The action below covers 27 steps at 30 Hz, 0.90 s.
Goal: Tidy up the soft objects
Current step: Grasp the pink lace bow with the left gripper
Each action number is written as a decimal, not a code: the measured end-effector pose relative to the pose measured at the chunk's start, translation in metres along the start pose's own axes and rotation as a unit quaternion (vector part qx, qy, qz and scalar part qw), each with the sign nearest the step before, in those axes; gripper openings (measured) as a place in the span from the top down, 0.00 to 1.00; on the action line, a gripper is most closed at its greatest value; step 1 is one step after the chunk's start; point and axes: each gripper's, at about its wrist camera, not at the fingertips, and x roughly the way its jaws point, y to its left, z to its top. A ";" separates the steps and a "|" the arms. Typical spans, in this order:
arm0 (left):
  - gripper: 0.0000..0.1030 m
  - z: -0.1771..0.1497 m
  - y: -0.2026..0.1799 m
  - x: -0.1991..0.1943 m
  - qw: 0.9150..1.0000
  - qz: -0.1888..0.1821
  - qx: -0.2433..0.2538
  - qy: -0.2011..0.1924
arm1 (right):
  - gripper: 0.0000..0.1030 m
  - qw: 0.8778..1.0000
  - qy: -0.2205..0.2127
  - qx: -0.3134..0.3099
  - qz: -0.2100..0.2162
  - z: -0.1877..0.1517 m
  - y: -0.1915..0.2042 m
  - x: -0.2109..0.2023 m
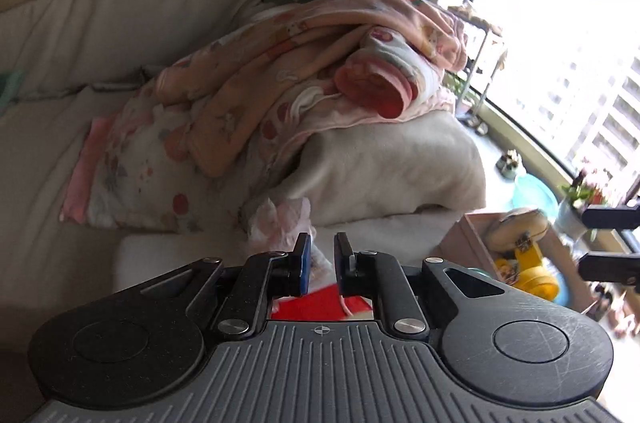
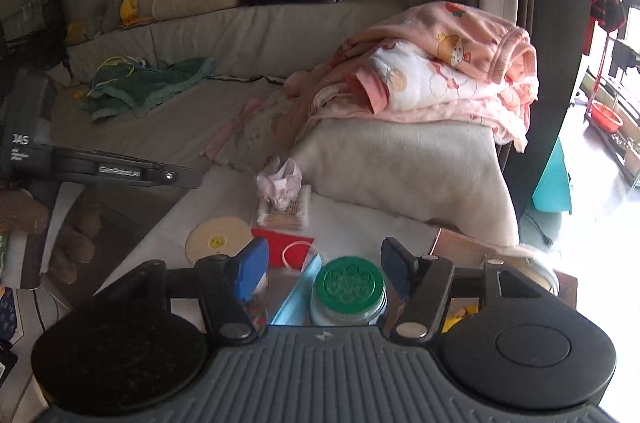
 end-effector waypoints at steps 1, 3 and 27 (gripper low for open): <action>0.85 0.008 -0.002 0.019 0.999 0.002 0.026 0.019 | 0.39 1.000 -0.001 -0.003 -0.002 0.004 0.001 0.004; 0.83 0.017 0.001 0.051 0.998 0.009 0.042 0.052 | 0.39 1.000 0.010 0.000 0.005 0.010 -0.002 0.014; 0.71 -0.017 0.086 0.142 0.987 0.032 -0.136 0.078 | 0.39 0.997 0.074 0.027 0.010 0.005 -0.032 0.079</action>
